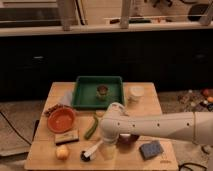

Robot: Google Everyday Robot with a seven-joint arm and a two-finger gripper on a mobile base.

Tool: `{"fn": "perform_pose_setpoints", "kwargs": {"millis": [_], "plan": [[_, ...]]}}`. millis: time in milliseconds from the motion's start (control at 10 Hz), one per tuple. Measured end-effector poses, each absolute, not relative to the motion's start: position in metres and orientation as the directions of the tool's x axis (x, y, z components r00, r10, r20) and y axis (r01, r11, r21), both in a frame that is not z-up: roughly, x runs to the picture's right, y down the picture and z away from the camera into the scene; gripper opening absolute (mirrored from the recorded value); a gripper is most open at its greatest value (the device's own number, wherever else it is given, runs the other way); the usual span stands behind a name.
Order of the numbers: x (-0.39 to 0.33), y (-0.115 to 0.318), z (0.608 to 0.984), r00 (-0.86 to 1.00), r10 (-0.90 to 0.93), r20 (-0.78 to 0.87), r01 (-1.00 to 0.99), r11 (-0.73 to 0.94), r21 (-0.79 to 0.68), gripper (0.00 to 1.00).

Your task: Place brush in red bowl

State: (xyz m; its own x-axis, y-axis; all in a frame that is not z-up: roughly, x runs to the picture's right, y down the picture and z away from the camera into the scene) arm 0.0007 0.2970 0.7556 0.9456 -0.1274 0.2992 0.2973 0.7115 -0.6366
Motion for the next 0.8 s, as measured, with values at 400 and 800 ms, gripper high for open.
{"fn": "perform_pose_setpoints", "kwargs": {"millis": [400, 800], "plan": [[-0.001, 0.301, 0.773, 0.942, -0.131, 0.308, 0.308, 0.699, -0.645, 0.62], [0.005, 0.295, 0.785, 0.946, -0.115, 0.303, 0.292, 0.708, -0.643, 0.24]]}}
